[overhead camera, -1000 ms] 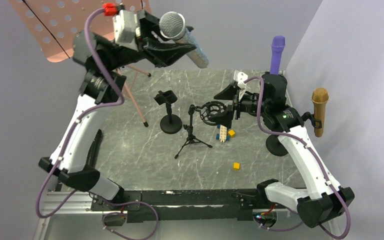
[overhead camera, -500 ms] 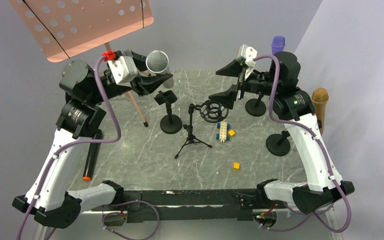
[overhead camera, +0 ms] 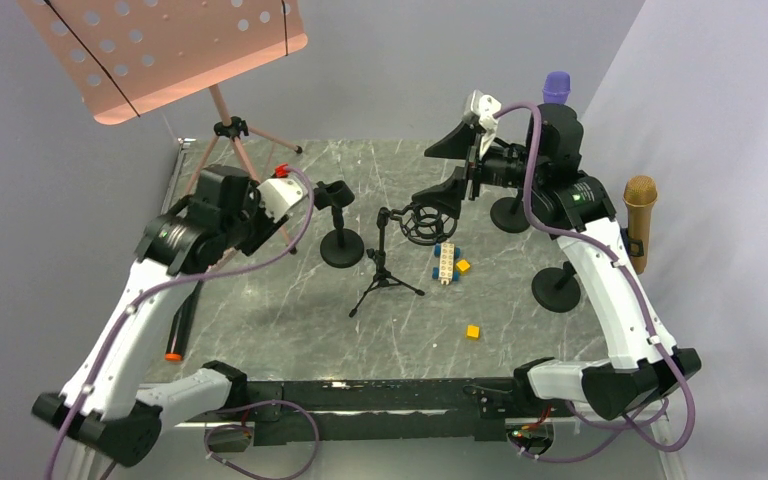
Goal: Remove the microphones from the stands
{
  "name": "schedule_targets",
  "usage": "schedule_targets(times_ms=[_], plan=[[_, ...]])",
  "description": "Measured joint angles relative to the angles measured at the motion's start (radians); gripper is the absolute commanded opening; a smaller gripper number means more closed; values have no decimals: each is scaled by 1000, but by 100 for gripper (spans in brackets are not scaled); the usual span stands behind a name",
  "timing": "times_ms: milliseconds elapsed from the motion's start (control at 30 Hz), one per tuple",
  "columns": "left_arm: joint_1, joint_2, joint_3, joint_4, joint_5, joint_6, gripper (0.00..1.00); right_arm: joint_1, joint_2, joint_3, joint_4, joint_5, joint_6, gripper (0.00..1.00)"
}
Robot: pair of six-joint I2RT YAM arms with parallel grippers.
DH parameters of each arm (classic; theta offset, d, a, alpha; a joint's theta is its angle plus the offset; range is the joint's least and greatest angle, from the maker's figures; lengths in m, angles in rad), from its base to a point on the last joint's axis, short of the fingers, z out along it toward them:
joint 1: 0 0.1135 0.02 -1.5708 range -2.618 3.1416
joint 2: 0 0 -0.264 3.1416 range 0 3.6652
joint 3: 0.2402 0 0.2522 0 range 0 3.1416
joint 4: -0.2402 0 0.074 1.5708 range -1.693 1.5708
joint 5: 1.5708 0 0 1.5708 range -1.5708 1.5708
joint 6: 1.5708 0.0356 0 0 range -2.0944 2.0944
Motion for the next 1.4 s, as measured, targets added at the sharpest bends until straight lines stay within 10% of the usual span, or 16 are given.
schedule_targets(times_ms=[333,1267,1400], plan=[[212,139,-285,-137,-47,-117,0,0,26,0,32,-35,23,98],[422,407,-554,306,-248,-292,0,0,27,1,44,-95,53,96],[446,471,-538,315,-228,-291,41,0,27,1,43,-101,52,96]])
